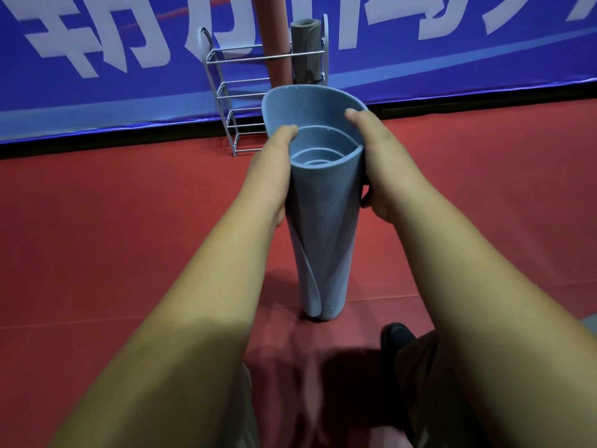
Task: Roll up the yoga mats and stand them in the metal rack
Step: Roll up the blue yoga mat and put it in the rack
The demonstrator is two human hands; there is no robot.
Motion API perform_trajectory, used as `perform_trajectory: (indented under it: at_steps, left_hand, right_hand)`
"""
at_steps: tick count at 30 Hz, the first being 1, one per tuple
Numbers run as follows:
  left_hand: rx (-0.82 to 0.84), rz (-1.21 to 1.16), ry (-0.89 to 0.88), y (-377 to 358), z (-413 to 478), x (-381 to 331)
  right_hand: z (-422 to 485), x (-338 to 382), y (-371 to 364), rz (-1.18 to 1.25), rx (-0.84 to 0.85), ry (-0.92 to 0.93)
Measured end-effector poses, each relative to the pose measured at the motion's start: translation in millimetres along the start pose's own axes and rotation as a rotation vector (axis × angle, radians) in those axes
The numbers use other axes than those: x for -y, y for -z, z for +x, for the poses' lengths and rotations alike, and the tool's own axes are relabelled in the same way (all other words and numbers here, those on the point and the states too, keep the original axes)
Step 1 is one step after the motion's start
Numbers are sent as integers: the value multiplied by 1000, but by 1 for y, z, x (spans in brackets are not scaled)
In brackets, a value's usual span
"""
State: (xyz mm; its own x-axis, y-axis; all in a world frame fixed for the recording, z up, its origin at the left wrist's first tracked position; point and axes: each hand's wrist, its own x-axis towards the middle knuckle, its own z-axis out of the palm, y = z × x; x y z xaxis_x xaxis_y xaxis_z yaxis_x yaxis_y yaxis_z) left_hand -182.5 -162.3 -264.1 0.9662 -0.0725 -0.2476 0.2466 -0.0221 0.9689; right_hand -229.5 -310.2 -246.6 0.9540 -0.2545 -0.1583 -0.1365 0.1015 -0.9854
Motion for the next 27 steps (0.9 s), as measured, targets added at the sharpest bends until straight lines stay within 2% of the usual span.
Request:
perform_trajectory:
  at_steps: [4,10,16,23,27]
  left_hand:
    - [-105,-56,-31,-5,7,4]
    - [-23,-98,-8,-8,9,10]
    - [-53,-149,-17,-11,7,14]
    - [-143,-105,12,-13,76,92]
    - [-49,-45,30,-16,24,44]
  right_hand:
    - [4,0,-7,-33,-64,-20]
    - [8,1,-2,-4,-52,-12]
    - [12,0,-3,15,-32,-44]
    - [8,-16,2,82,8,-120]
    - [14,-18,8,61,39,-103]
